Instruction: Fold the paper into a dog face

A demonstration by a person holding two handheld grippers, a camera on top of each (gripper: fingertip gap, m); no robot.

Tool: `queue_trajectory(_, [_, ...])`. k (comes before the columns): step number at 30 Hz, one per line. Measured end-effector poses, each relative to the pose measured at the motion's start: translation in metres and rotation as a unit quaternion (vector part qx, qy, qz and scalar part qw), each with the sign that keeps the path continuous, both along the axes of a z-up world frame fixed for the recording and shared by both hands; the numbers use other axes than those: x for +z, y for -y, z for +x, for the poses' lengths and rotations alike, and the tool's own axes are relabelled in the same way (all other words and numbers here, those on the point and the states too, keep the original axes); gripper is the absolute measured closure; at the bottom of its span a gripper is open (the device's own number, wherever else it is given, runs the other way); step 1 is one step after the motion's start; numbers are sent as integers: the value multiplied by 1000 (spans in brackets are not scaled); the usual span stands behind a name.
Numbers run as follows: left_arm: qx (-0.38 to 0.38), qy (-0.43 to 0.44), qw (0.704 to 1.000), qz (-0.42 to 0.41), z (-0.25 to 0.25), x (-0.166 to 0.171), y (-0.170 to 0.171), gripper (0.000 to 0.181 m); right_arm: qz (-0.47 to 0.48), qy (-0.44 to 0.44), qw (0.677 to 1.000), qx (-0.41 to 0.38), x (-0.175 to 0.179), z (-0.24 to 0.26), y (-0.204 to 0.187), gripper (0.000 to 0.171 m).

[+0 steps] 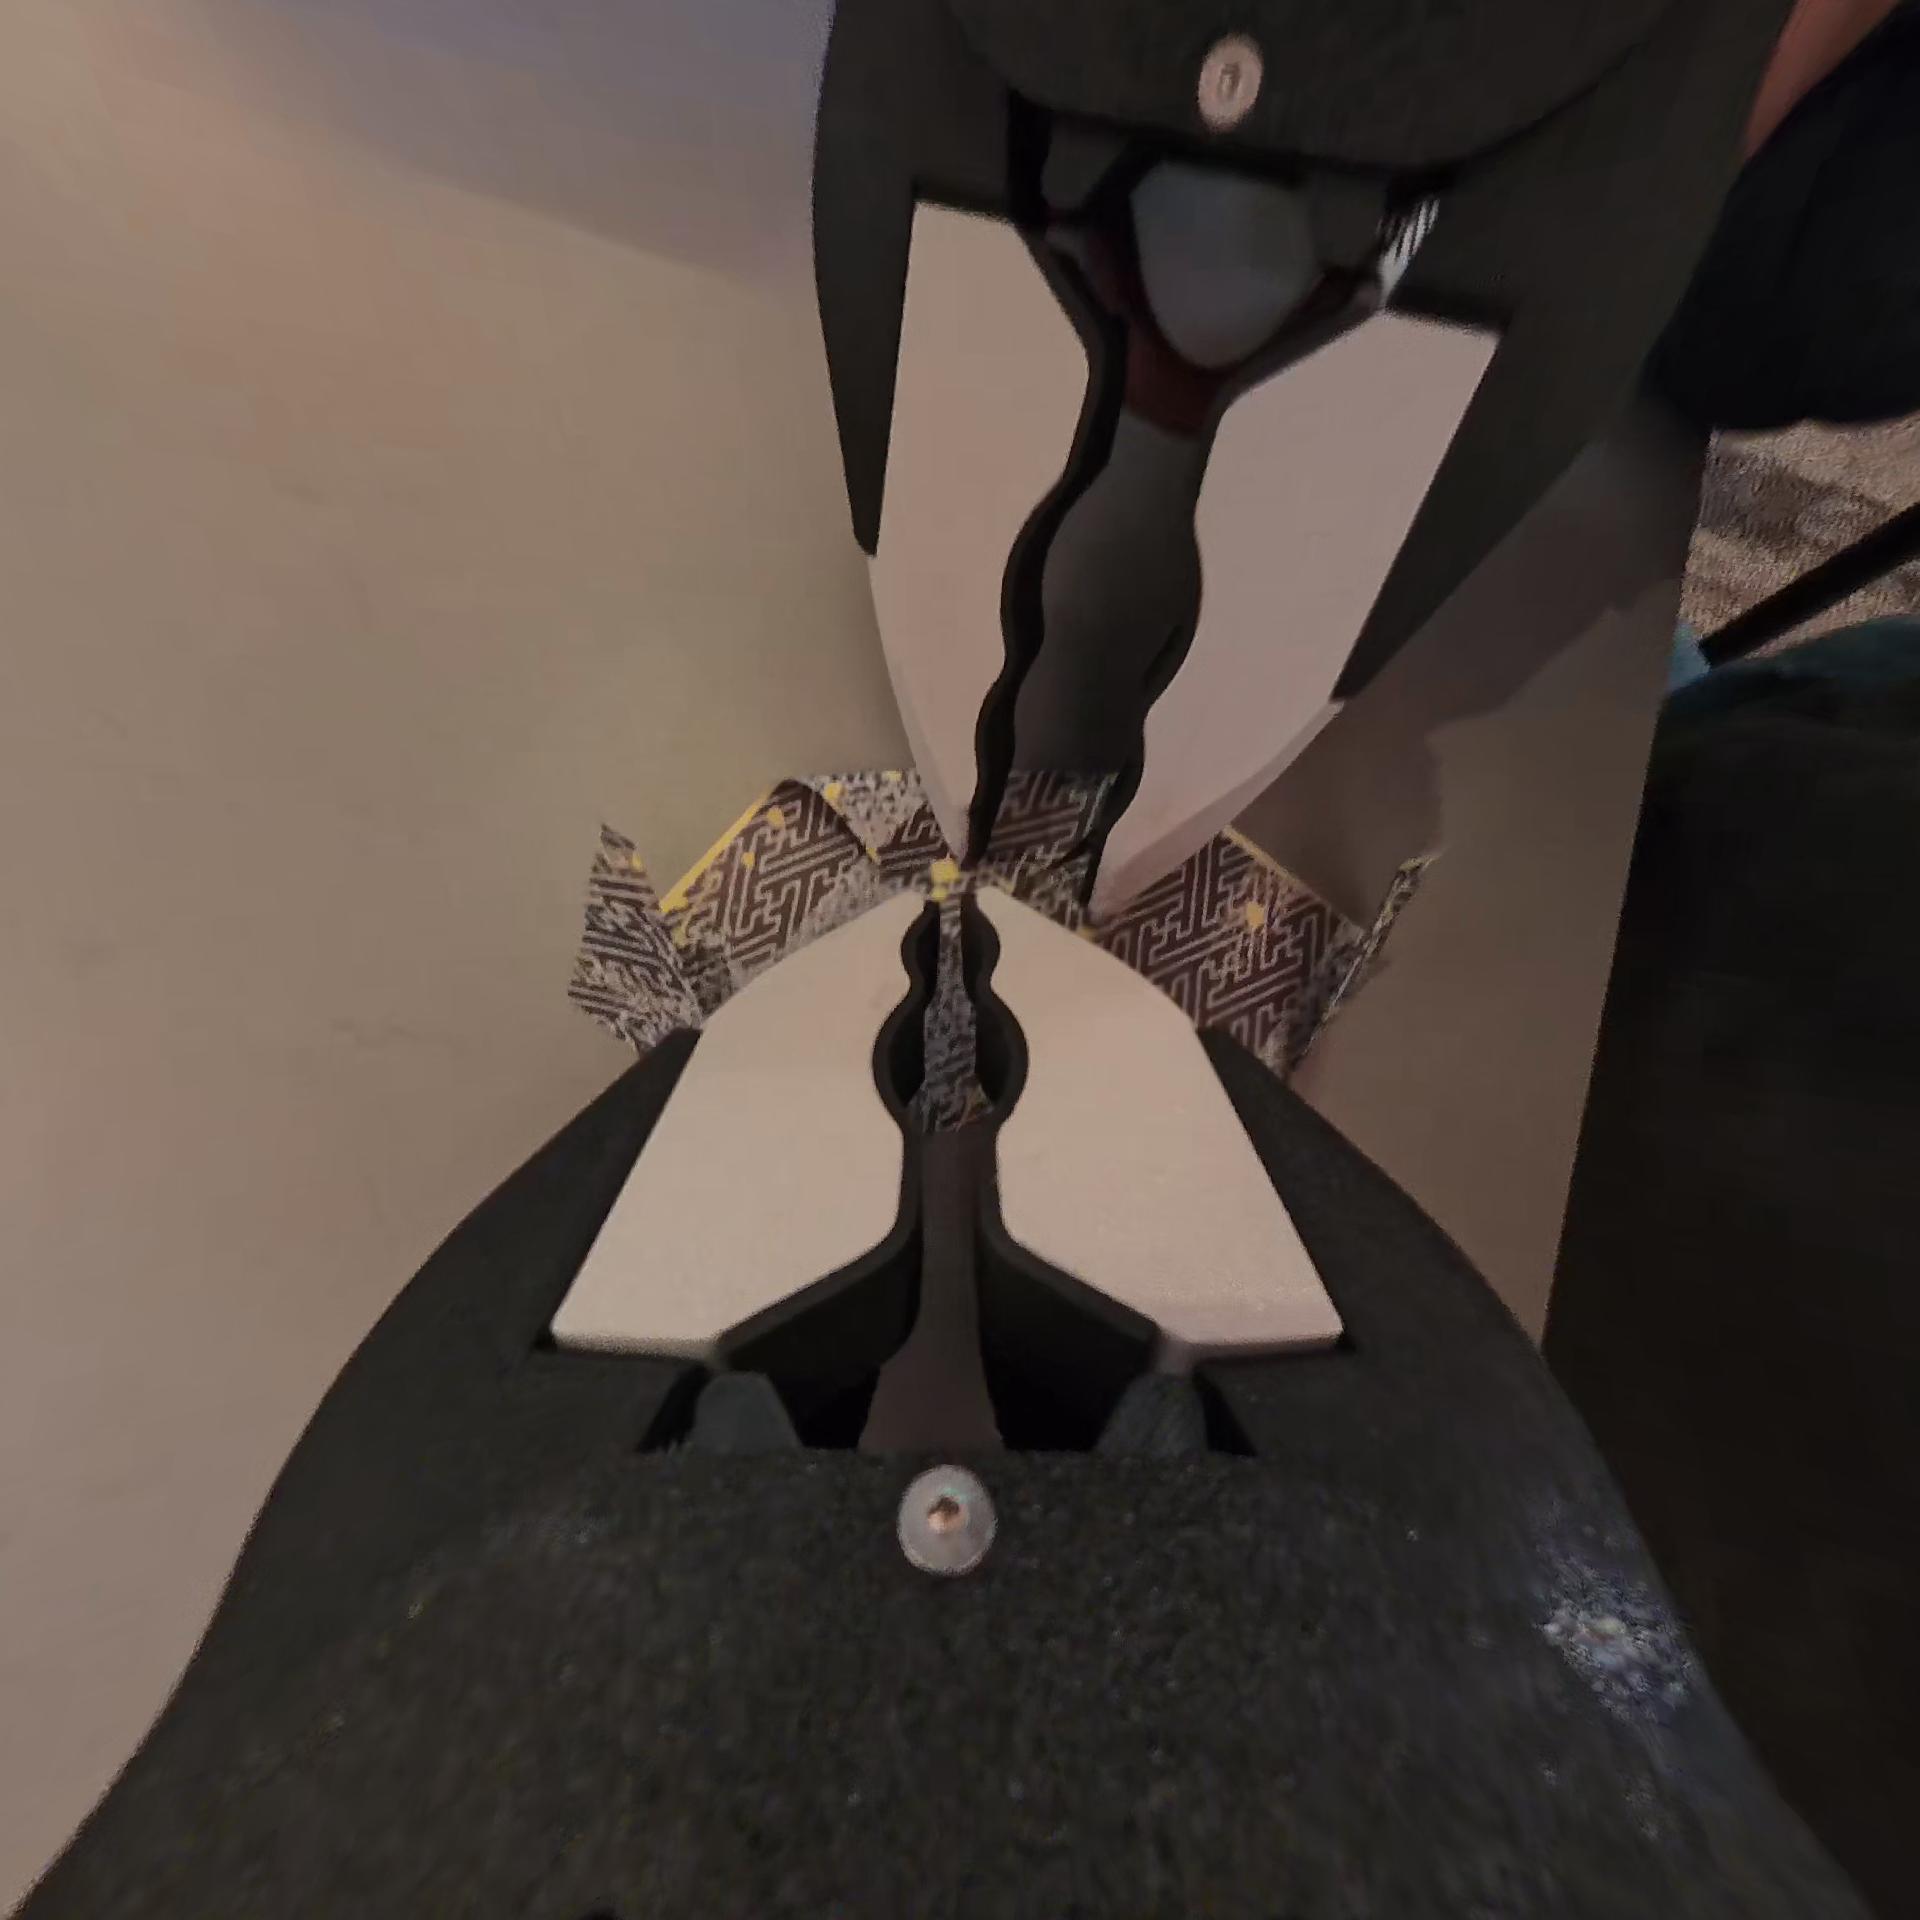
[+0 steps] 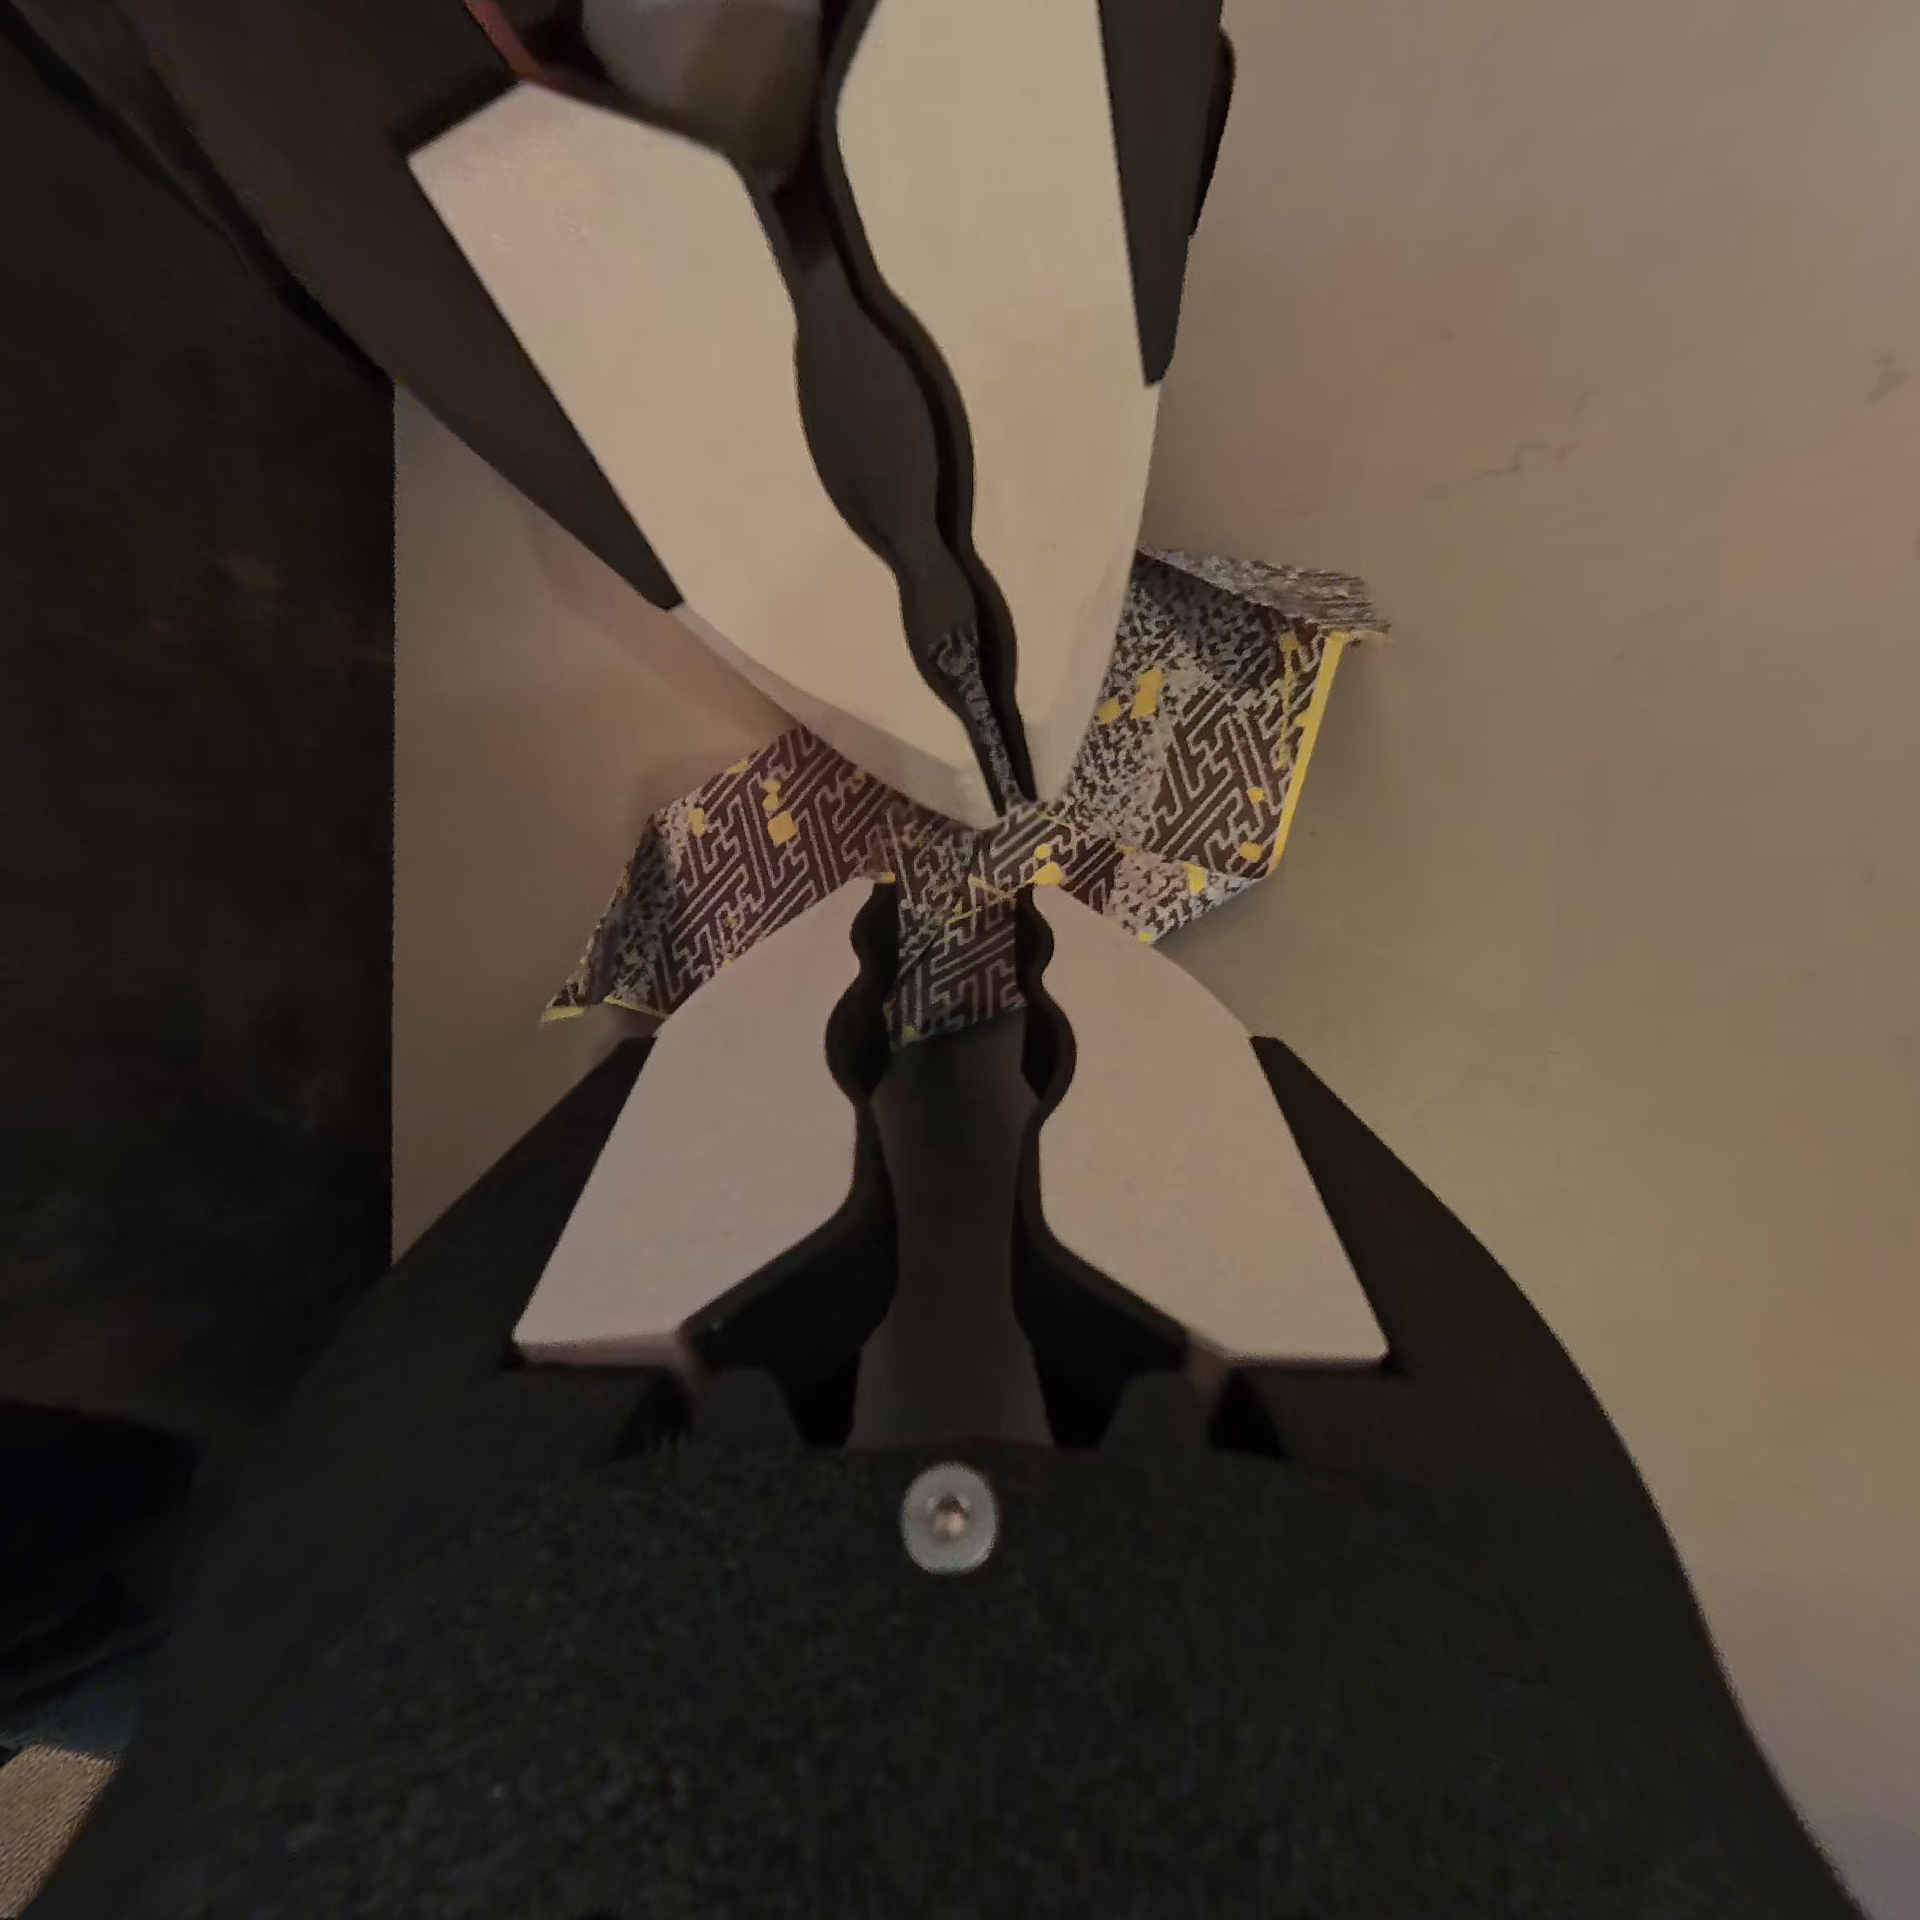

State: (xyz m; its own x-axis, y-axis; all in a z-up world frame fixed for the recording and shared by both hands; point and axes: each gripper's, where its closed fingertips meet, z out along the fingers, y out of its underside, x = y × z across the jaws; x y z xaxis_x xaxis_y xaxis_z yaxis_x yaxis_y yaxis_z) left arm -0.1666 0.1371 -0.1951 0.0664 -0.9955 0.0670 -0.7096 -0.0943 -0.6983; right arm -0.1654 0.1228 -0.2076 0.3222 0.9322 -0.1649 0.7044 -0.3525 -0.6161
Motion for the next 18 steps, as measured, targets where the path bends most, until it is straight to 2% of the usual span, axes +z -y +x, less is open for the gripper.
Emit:
queue_trajectory(13, [17, -33, 999, 12, 8, -14, -5, 181, 0, -40, 999, -3, 2, -1, 2, 147])
queue_trajectory(18, [11, -33, 999, 15, 8, -15, -5, 181, 24, -111, 993, -35, 25, 9, -16, 165])
